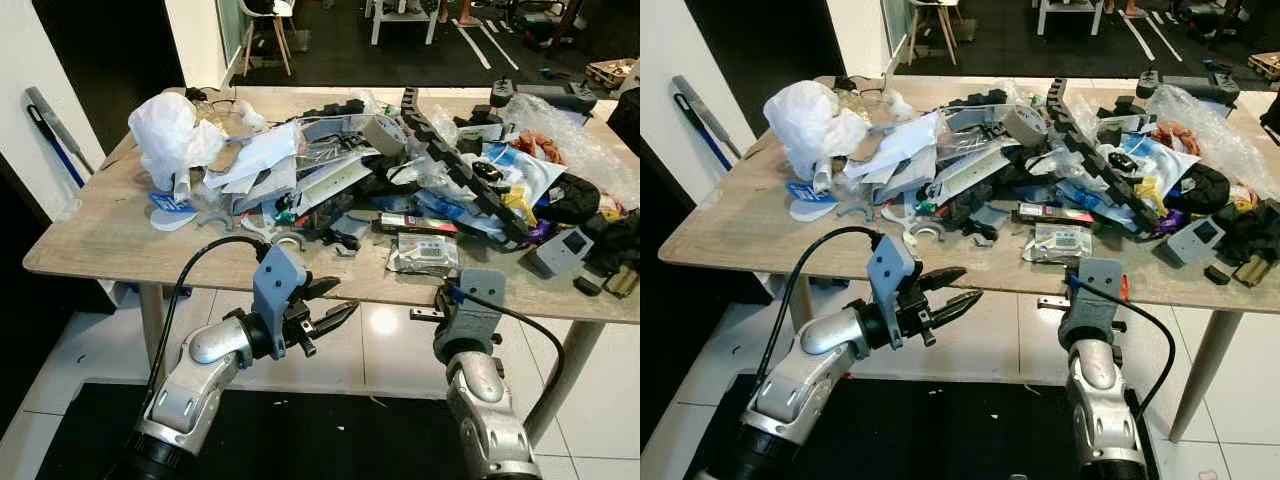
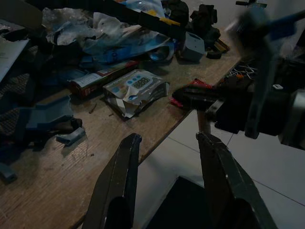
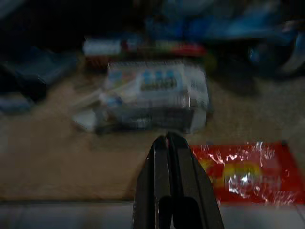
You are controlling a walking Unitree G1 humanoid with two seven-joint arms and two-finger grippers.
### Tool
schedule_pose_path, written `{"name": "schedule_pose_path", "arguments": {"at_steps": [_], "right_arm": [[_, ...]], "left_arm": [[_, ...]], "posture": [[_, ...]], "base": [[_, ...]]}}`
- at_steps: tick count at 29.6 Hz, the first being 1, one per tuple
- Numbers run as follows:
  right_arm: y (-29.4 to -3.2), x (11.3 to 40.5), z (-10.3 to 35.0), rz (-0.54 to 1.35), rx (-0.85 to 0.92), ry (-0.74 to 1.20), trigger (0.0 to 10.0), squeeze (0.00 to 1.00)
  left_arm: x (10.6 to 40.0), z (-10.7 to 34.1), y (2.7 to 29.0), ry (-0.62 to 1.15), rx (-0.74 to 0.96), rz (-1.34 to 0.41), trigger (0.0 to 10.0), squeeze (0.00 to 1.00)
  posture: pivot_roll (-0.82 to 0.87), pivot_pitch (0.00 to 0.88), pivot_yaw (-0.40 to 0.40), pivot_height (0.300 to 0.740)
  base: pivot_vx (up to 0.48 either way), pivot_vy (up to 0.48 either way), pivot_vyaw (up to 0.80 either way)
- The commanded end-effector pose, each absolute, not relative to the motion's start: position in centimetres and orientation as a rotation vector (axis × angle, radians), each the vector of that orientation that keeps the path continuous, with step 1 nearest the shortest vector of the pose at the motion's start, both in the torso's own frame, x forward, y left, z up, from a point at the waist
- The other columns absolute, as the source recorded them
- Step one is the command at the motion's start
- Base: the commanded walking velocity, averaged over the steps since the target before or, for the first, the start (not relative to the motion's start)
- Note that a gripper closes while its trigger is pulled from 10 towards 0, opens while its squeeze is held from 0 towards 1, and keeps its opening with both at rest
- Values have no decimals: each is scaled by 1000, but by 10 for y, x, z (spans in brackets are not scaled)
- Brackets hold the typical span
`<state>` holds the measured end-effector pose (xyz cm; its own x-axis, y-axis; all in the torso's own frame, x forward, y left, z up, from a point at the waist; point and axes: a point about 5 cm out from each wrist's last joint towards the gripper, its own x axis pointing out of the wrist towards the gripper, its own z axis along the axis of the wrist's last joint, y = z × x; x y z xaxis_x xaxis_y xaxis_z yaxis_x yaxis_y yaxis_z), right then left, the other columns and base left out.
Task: Picking trash to rubbish bin
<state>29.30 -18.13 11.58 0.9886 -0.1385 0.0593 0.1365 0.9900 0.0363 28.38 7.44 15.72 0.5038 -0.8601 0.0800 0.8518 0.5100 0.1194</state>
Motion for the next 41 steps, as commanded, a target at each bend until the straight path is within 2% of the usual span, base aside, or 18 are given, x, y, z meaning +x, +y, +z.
{"name": "schedule_pose_path", "arguments": {"at_steps": [1,11,12,13,14,15,19,23,26,34,38,41], "right_arm": [[-179,291,127,-127,52,-134,0,0],[-170,292,142,-41,39,-206,0,0],[-172,294,137,-65,-7,-164,3137,0],[-176,294,134,-94,-48,-144,10000,0],[-178,294,132,-115,-75,-134,10000,0],[-182,293,131,-144,-114,-123,10000,1000],[-192,288,128,-199,-207,-119,10000,1000],[-199,282,130,-229,-217,-145,10000,1000],[-202,279,134,-233,-135,-178,10000,1000],[-209,274,131,-279,-121,-167,10000,1000],[-219,272,123,-330,-1,-136,10000,1000],[-220,273,123,-324,19,-141,10000,1000]], "left_arm": [[284,157,76,-135,63,-1034,10000,0],[287,159,79,-143,48,-1010,10000,0],[287,159,79,-143,51,-1011,10000,0],[287,159,79,-143,55,-1013,10000,0],[287,159,79,-143,58,-1015,10000,0],[286,159,79,-144,61,-1015,10000,0],[286,159,79,-148,65,-1009,10000,0],[285,158,80,-146,64,-1008,10000,0],[285,158,80,-145,63,-1009,10000,0],[285,158,80,-147,63,-1008,10000,0],[285,158,80,-147,63,-1006,10000,0],[285,158,80,-147,63,-1006,10000,0]], "posture": [[-62,124,61,740],[-64,114,59,740],[-63,112,56,740],[-62,110,55,740],[-62,110,55,740],[-62,107,55,740],[-62,105,56,740],[-67,100,61,740],[-66,99,61,740],[-67,100,59,740],[-68,101,60,740],[-68,101,60,740]], "base": [[0,0,0],[0,0,0],[0,0,0],[0,0,0],[0,0,0],[0,0,0],[0,0,0],[0,0,0],[0,0,0],[0,0,0],[0,0,0],[0,0,0]]}}
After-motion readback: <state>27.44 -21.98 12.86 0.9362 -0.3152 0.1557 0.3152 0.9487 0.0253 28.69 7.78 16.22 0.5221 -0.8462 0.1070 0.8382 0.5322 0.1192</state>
